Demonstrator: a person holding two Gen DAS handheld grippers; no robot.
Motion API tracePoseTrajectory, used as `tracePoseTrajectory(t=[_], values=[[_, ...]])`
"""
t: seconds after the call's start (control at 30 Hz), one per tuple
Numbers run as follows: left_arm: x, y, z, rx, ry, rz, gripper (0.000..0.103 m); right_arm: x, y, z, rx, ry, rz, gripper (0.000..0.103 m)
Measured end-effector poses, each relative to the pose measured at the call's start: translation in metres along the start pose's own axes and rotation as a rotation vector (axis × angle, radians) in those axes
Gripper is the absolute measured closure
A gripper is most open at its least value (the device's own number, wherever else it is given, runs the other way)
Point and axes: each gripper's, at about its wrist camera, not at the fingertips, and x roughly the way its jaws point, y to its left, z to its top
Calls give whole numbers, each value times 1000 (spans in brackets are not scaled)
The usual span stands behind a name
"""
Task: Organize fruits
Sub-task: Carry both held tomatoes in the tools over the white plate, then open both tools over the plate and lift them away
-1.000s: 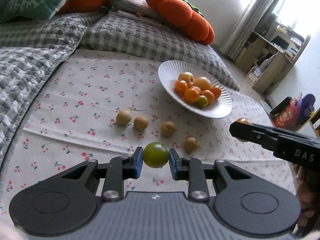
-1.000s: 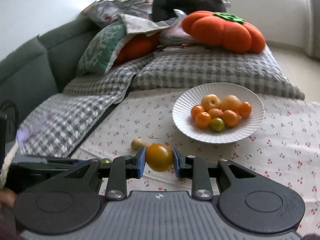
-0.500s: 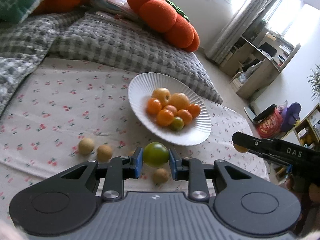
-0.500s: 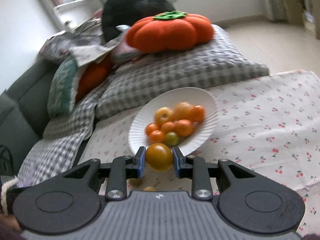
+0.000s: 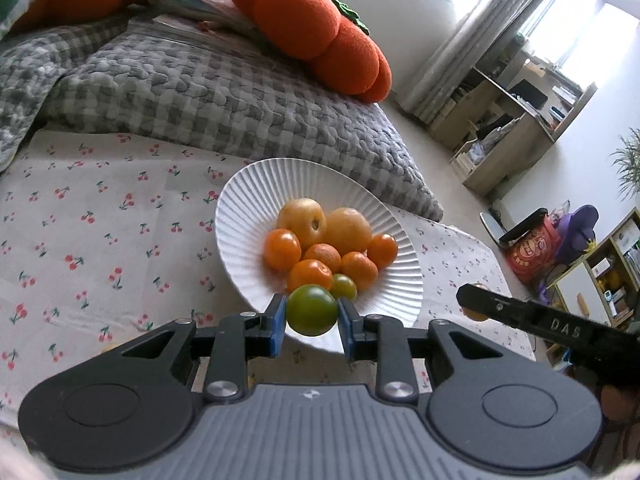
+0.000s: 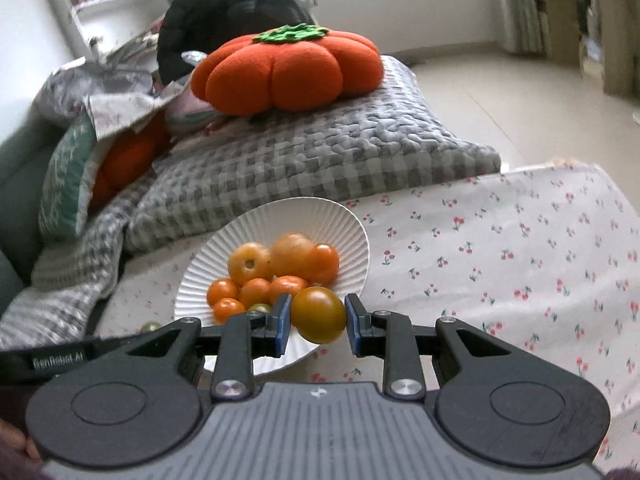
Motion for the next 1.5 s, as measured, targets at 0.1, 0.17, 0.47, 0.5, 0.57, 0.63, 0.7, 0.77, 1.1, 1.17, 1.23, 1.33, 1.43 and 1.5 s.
tracePoseTrajectory(t=[0.1,0.17,0.47,0.5,0.57,0.63,0.7,0.77,1.1,1.17,1.23,1.33,1.43,1.5], values=[[9,0,5,12,0,3,87,6,4,1,-47,0,-8,77],[14,-1,6,30,-4,13,87,8,7,1,-77,2,-20,77],[33,4,10,47,10,23,87,29,21,-6,-185,30,-50,77],[34,5,10,50,9,24,87,30,21,-6,-191,29,-53,77],[35,6,11,49,1,21,87,33,20,-4,-192,25,-62,77],[36,7,12,48,-3,23,87,37,17,-3,-186,27,-70,77],[38,8,12,49,-2,25,86,42,15,-4,-190,35,-81,77],[39,9,12,51,-6,28,86,45,15,-5,-205,28,-93,77],[27,10,16,34,-43,24,85,44,12,-1,-177,5,-92,76],[24,10,17,30,-46,31,85,40,12,2,-168,-4,-90,75],[21,10,17,33,-49,40,85,35,12,5,-152,-9,-87,75],[17,9,16,37,-50,63,80,31,13,6,-139,-6,-79,74],[15,6,14,45,-42,104,75,26,19,6,-138,-11,-65,74],[12,6,13,41,-37,120,74,22,24,6,-143,-15,-49,73]])
